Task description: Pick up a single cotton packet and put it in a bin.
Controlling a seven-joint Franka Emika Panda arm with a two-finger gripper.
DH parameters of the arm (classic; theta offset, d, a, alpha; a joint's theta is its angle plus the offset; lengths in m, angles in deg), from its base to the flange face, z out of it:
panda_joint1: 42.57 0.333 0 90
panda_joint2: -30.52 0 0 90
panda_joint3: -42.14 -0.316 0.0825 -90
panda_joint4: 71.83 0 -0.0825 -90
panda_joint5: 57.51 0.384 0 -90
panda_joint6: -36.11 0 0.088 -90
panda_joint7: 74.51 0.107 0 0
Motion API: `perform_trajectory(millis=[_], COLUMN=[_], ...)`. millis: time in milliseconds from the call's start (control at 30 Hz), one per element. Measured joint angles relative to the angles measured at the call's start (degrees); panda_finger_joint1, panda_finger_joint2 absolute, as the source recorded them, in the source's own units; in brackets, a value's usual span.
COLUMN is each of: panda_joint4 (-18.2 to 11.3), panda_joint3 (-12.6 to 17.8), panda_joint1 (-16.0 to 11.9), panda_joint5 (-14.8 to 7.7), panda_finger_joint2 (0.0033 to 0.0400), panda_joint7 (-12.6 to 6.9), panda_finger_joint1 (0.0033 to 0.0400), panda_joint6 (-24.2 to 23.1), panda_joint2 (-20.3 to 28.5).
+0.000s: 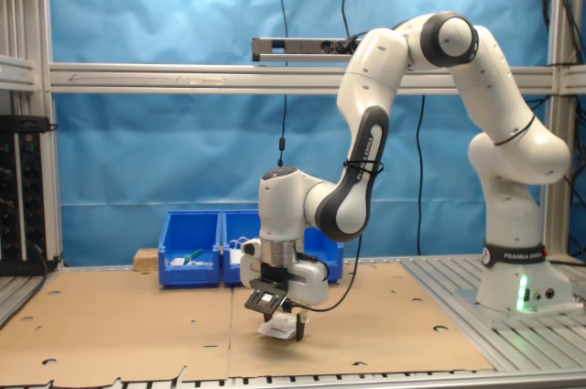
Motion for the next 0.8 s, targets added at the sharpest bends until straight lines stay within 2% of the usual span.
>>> perform_trajectory(millis=[100,133,367,400,567,600,767,800], panda_joint4=[0.0,0.0,0.0,0.0,0.04,0.07,0.12,0.12], panda_joint3=[0.0,0.0,0.0,0.0,0.0,0.0,0.0,0.0], panda_joint1=[0.0,0.0,0.0,0.0,0.0,0.0,0.0,0.0], panda_joint5=[0.0,0.0,0.0,0.0,0.0,0.0,0.0,0.0], panda_finger_joint2=[0.04,0.0352,0.0352,0.0186,0.0186,0.0089,0.0089,0.0078], panda_joint7=[0.0,0.0,0.0,0.0,0.0,0.0,0.0,0.0], panda_finger_joint1=[0.04,0.0352,0.0352,0.0186,0.0186,0.0089,0.0089,0.0078], panda_joint6=[0.0,0.0,0.0,0.0,0.0,0.0,0.0,0.0], panda_joint2=[0.0,0.0,0.0,0.0,0.01,0.02,0.02,0.02])
